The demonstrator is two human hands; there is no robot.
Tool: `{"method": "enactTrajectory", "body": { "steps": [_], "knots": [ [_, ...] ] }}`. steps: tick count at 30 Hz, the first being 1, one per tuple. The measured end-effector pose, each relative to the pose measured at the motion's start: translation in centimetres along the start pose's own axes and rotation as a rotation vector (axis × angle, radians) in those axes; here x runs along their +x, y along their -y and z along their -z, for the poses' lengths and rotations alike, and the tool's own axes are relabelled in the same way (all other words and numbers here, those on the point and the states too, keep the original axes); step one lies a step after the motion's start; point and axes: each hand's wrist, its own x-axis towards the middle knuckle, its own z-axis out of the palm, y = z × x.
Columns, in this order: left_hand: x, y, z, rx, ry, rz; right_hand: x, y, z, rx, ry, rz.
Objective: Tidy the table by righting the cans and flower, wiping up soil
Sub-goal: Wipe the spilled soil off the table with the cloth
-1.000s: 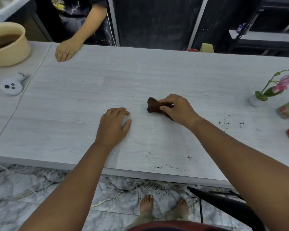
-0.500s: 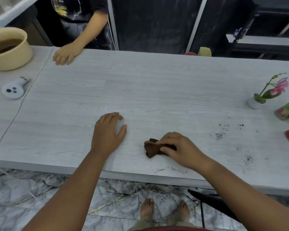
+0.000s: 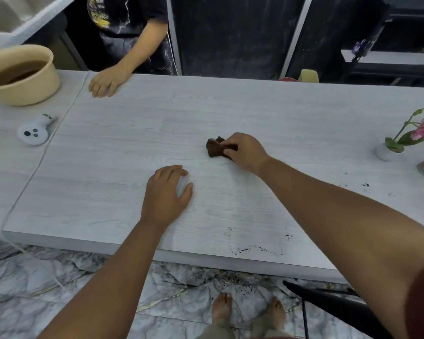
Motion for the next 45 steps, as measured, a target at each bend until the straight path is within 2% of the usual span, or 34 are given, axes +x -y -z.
{"method": "enactTrajectory", "body": {
  "steps": [6, 10, 13, 19, 22, 28, 32, 34, 38, 42, 45],
  "knots": [
    [0.0, 0.2, 0.0, 0.006, -0.001, -0.004, -8.3, 0.4, -1.9, -0.024, 0.051, 0.219],
    [-0.1, 0.3, -0.3, -0.006, -0.008, -0.019, -15.4, 0.1, -3.1, 0.025, 0.092, 0.276],
    [-0.2, 0.1, -0.3, 0.022, 0.006, -0.011, -17.7, -0.8, -2.8, 0.127, 0.063, 0.16],
    [-1.4, -2.3, -0.9, 0.0, 0.077, 0.07, -19.2, -2.7, -0.3, 0.44, -0.176, -0.135],
    [-1.8, -2.7, -1.3, -0.003, 0.1, 0.109, -19.6, -4.7, 2.5, 0.489, -0.291, -0.229],
    [-2.2, -4.4, -2.4, 0.119, 0.182, 0.113, -21.1, -12.8, 9.4, 0.424, -0.593, -0.468],
    [-1.9, -4.5, -2.2, 0.141, 0.164, 0.111, -22.6, -18.9, 13.1, 0.245, -0.77, -0.68],
    [-1.9, -4.6, -2.2, 0.146, 0.149, 0.11, -23.5, -21.3, 14.4, 0.156, -0.797, -0.756],
    [-2.0, -4.9, -2.3, 0.155, 0.138, 0.112, -24.9, -24.2, 14.9, -0.011, -0.742, -0.867],
    [-1.9, -5.3, -2.2, 0.147, 0.145, 0.141, -24.2, -24.1, 13.9, -0.107, -0.682, -0.808],
    [-2.0, -5.4, -2.2, 0.141, 0.14, 0.143, -22.8, -22.7, 12.8, -0.09, -0.656, -0.744]
  ]
}}
